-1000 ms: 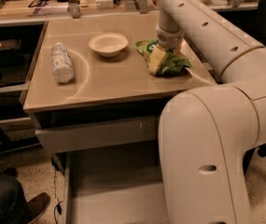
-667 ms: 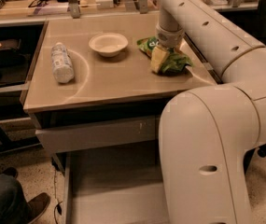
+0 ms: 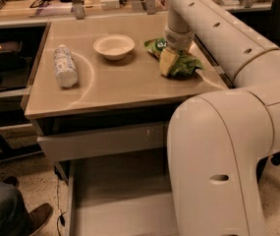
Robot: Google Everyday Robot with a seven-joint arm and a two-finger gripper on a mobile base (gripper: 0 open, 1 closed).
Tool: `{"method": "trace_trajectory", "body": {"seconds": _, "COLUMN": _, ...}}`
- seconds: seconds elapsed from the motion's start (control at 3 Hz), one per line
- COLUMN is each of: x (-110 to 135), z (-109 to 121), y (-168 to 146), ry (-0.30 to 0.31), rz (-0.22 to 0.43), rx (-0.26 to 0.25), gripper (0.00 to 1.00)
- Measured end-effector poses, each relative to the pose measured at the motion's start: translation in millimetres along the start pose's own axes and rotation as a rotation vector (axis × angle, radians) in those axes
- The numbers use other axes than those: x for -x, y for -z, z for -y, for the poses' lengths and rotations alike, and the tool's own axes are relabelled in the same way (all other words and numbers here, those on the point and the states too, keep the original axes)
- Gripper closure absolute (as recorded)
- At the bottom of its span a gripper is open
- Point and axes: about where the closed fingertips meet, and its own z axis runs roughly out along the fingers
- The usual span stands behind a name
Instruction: Place green rice chip bag into middle drawer
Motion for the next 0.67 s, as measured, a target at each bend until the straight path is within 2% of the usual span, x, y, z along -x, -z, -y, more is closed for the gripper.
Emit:
{"method": "trace_trajectory", "body": {"seconds": 0.33, "x": 0.5, "z": 0.9, "y": 4.6, "ry": 0.000, "rz": 0.000, "rx": 0.000, "gripper": 1.00}}
{"method": "trace_trajectory", "body": {"seconds": 0.67, "x": -13.4, "z": -0.8, "y": 31.4, "ry": 0.035, "rz": 0.025, "rx": -0.001, "gripper": 1.00}}
